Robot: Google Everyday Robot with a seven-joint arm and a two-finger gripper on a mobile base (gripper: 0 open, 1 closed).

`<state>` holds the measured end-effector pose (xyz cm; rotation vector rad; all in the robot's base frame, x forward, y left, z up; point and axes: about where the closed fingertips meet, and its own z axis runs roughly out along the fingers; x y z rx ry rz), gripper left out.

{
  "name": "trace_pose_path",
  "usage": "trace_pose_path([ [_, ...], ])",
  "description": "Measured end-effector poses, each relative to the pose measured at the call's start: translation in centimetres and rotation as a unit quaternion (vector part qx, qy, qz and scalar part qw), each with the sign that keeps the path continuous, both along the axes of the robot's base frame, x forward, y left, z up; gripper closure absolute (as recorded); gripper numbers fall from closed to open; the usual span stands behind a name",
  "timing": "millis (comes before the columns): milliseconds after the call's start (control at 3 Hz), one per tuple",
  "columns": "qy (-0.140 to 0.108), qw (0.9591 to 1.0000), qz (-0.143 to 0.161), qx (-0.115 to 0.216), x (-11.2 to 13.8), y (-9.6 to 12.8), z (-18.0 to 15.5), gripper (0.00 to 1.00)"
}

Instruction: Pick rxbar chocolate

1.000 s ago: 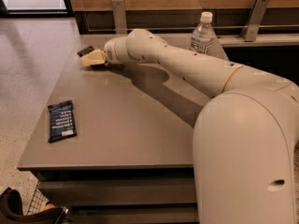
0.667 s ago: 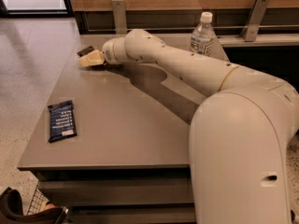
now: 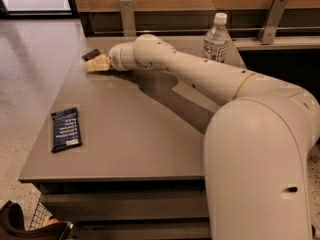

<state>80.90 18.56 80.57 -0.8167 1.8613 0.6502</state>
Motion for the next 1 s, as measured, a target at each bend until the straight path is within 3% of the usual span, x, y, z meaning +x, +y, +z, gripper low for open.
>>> trace_pose_path([
  [1000, 0.000, 1.0000, 0.000, 0.000, 0.00, 0.01, 0.81, 0.87],
])
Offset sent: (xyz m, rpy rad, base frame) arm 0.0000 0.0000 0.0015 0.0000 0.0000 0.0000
